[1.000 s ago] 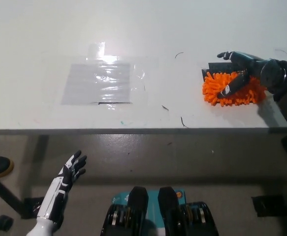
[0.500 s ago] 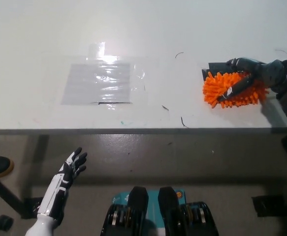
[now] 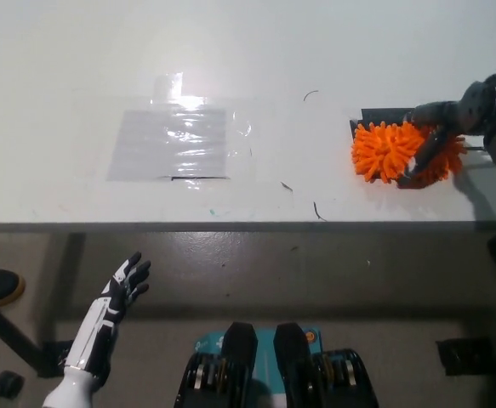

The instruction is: The robot uses it right hand to pick up an extended orange duster kept in the middle of the desk and presses its handle against the desk to collapse it

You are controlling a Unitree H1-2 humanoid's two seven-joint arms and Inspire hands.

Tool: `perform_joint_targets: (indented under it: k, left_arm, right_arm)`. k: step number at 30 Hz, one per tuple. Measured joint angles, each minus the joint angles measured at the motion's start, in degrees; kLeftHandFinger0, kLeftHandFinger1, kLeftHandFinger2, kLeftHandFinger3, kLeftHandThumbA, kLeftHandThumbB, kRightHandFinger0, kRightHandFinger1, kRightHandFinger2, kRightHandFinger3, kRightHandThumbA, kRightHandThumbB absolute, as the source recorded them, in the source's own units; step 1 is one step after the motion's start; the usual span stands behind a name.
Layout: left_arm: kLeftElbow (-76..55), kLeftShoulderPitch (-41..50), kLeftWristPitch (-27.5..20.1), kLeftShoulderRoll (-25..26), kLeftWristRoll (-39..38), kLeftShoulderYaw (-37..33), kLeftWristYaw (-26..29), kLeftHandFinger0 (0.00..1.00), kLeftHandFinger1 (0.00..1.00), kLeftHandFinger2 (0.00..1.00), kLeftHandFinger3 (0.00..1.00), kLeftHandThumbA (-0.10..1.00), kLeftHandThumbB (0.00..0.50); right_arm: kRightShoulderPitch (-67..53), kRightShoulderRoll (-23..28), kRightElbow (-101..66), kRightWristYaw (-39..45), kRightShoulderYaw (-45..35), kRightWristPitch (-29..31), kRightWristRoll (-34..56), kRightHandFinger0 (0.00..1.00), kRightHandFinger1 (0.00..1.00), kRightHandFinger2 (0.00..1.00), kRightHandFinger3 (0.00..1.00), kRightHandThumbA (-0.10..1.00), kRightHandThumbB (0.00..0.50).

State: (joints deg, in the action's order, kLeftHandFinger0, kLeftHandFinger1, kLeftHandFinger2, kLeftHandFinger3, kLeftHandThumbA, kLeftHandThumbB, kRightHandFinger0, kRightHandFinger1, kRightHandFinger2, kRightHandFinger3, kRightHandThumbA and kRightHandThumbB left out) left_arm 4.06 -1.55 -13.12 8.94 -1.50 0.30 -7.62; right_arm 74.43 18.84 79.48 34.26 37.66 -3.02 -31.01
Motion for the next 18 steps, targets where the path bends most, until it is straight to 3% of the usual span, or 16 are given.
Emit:
perform_joint_targets:
  k: [3,4,5,8,9,11,15,17,18]
  left_arm:
    - [0.0,-0.5,0.0,0.0,0.0,0.1,0.0,1.0,1.0,1.0,1.0,1.0,0.116]
    - [0.0,-0.6,0.0,0.1,0.0,0.1,0.0,1.0,1.0,1.0,1.0,1.0,0.116]
    - [0.0,-0.7,0.0,0.1,0.0,0.1,0.0,1.0,1.0,1.0,1.0,1.0,0.107]
    - [0.0,-0.7,0.1,0.1,0.0,0.1,0.0,1.0,1.0,1.0,1.0,1.0,0.106]
    - [0.0,-0.7,0.2,0.1,-0.1,0.1,0.0,1.0,1.0,1.0,1.0,1.0,0.106]
    - [0.0,-0.7,0.2,0.1,-0.1,0.1,0.0,1.0,1.0,1.0,1.0,1.0,0.104]
    - [0.0,-0.7,0.3,0.1,-0.1,0.1,0.0,1.0,1.0,1.0,1.0,1.0,0.098]
    - [0.0,-0.7,0.3,0.1,-0.1,0.1,0.0,1.0,1.0,1.0,1.0,1.0,0.094]
    - [0.0,-0.7,0.3,0.1,-0.1,0.1,0.0,1.0,1.0,1.0,1.0,1.0,0.088]
  right_arm:
    - [0.1,0.1,0.0,-2.5,2.4,0.0,-1.7,0.46,0.5,0.63,0.86,-0.1,0.11]
    - [0.1,0.1,0.0,-3.0,2.9,0.0,-2.1,0.24,0.31,0.52,0.84,-0.1,0.08]
    - [-0.1,0.2,0.0,-4.1,2.7,0.1,-2.1,0.01,0.15,0.36,0.59,-0.1,0.072]
    - [-1.4,0.5,-0.1,-7.4,1.4,0.5,-2.0,0.0,0.2,0.41,0.63,-0.1,0.064]
    - [-1.8,0.8,-0.1,-9.0,0.8,0.8,-1.9,0.0,0.14,0.37,0.5,-0.1,0.089]
    - [-2.6,1.2,-0.1,-11.2,-0.9,1.6,-1.6,0.0,0.25,0.69,0.84,-0.1,0.116]
    - [-4.7,2.0,-0.2,-15.3,-4.4,3.3,-0.6,0.0,0.28,0.82,0.94,-0.1,0.134]
    - [-5.5,2.2,-0.2,-17.5,-5.9,4.6,-0.4,0.01,0.5,1.0,1.0,-0.1,0.14]
    - [-6.0,2.4,-0.3,-18.6,-6.5,5.3,-0.3,0.04,0.59,1.0,1.0,-0.1,0.135]
